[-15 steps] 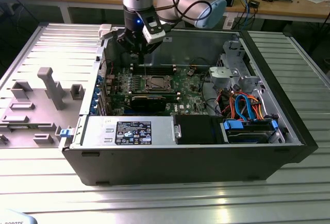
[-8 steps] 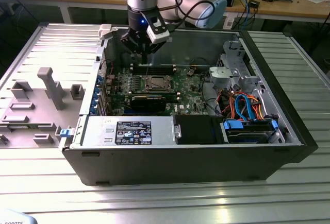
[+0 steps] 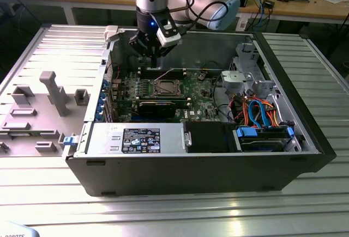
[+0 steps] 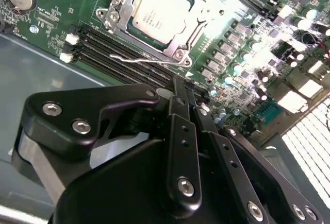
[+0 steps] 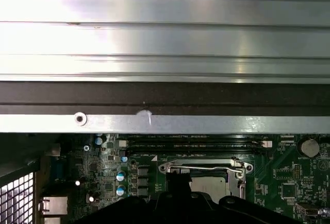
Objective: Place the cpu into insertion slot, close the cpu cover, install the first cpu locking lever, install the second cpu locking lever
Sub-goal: 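Install the first cpu locking lever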
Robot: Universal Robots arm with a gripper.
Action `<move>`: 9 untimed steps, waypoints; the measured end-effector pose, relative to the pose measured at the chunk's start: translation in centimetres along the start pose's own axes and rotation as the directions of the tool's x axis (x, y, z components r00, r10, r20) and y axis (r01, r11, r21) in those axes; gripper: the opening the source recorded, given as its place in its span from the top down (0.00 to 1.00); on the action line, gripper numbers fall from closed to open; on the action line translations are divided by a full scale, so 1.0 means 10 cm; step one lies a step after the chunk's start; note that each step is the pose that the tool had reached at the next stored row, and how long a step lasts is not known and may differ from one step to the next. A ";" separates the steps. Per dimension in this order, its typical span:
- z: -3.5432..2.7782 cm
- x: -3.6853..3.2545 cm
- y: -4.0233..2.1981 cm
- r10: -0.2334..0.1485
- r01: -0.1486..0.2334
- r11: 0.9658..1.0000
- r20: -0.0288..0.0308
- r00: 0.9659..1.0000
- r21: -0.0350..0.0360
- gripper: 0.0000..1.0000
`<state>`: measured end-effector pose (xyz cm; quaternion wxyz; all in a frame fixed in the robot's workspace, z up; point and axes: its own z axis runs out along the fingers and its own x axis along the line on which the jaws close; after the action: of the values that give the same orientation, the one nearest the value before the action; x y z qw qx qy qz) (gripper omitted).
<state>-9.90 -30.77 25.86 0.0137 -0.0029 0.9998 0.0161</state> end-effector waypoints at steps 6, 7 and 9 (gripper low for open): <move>0.195 -0.174 0.072 0.003 -0.003 1.000 -0.002 1.000 0.025 0.89; 0.199 -0.174 0.076 0.001 -0.001 1.000 -0.002 1.000 0.025 0.89; 0.207 -0.176 0.083 -0.001 0.001 1.000 -0.002 1.000 0.024 0.89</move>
<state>-8.09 -29.87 23.88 0.0127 -0.0033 0.9999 0.0039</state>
